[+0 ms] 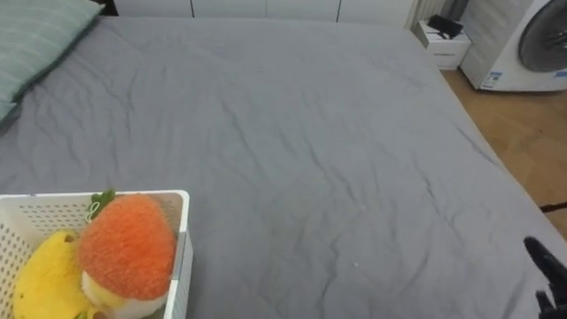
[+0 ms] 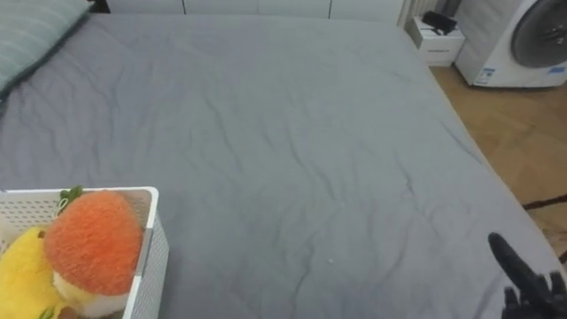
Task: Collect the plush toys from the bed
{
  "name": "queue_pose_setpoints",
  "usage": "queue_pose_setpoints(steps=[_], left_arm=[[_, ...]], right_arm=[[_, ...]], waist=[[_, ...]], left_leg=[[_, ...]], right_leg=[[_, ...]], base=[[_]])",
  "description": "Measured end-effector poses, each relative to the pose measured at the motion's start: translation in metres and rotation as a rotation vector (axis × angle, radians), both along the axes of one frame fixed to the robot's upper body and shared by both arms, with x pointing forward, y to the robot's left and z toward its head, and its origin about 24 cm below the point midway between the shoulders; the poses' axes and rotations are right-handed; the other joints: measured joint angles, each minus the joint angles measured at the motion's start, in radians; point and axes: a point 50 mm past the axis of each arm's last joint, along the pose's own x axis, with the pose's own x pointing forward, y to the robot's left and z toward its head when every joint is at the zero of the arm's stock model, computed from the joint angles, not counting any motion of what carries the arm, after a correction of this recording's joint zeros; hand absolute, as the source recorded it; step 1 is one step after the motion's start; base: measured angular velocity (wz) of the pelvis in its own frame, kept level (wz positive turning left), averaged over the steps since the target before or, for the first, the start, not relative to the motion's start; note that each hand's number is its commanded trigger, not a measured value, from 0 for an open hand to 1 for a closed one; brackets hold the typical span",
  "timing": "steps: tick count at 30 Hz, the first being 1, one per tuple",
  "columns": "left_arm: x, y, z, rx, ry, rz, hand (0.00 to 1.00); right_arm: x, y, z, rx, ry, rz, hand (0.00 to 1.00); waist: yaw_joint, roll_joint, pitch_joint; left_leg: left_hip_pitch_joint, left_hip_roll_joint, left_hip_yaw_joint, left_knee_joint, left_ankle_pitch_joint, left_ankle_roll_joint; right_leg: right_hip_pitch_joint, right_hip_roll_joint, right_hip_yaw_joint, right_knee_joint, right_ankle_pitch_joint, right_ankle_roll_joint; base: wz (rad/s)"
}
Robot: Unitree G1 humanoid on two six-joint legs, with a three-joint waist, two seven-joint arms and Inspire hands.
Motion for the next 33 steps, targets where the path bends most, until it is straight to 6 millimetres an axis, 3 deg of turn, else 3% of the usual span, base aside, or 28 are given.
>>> queue_pose_setpoints(steps=[4,8,11,13,15,19,26,30,33], left_arm=[[-0.004,0.003,0.000,0.023,0.003,0.026,0.00],[-0.009,0.001,-0.001,0.012,0.014,0.054,0.00],[-0.013,0.001,-0.003,0.007,0.034,0.065,0.00],[-0.015,0.001,-0.004,0.004,0.048,0.082,0.00],[-0.015,0.000,-0.004,0.001,0.052,0.078,0.00],[-0.006,-0.004,-0.007,-0.003,0.059,0.040,0.00],[0.006,-0.015,-0.012,-0.025,0.079,0.007,0.00],[0.004,-0.021,-0.013,-0.030,0.105,-0.026,0.00],[0.002,-0.025,-0.014,-0.027,0.130,-0.059,0.00]], right_arm=[[-0.069,0.015,-0.032,0.104,0.227,-0.128,0.00],[-0.109,0.036,-0.049,0.202,0.375,-0.206,0.00],[-0.147,0.060,-0.058,0.275,0.551,-0.148,0.00],[-0.159,0.070,-0.060,0.303,0.653,-0.031,0.00],[-0.160,0.077,-0.063,0.303,0.762,0.180,0.00],[-0.142,0.085,-0.069,0.239,0.968,0.676,0.00],[-0.086,0.088,-0.074,0.079,1.027,1.071,0.00],[-0.069,0.089,-0.074,-0.009,1.047,1.202,0.00],[-0.071,0.090,-0.074,-0.019,1.093,1.253,0.00]], waist=[[-0.005,-0.001,-0.0017],[-0.026,-0.001,-0.0016],[-0.029,-0.003,-0.0032],[-0.026,-0.003,-0.0031],[-0.022,-0.005,-0.0033],[0.007,-0.007,-0.0019],[0.074,-0.001,-0.0017],[0.091,0.010,0.0001],[0.096,0.015,0.0029]], left_leg=[[0.006,0.001,0.005,0.002,-0.002,-0.003],[0.005,0.002,0.013,0.006,-0.004,-0.006],[0.006,0.002,0.012,0.003,-0.004,-0.007],[0.006,0.002,0.012,0.000,-0.004,-0.007],[0.006,0.002,0.013,-0.002,-0.004,-0.007],[0.008,0.003,0.015,-0.003,-0.005,-0.007],[0.007,0.002,0.006,-0.002,-0.005,-0.007],[0.007,-0.002,-0.009,-0.004,-0.005,-0.007],[0.007,-0.004,-0.023,-0.004,-0.005,-0.007]], right_leg=[[0.006,0.000,-0.002,0.000,-0.008,-0.011],[-0.008,-0.005,-0.001,0.001,-0.022,-0.017],[-0.009,-0.006,-0.001,0.003,-0.024,-0.019],[-0.011,-0.005,-0.001,0.003,-0.024,-0.019],[-0.011,-0.002,-0.001,0.004,-0.024,-0.019],[-0.011,0.000,0.003,0.001,-0.021,-0.020],[-0.006,0.000,-0.006,-0.001,-0.021,-0.020],[0.005,-0.002,-0.021,-0.009,-0.020,-0.020],[0.013,-0.002,-0.029,-0.018,-0.020,-0.020]], base=[[-0.02],[-0.06],[0.00],[0.00],[0.00],[0.00],[0.03],[0.11],[0.12]])
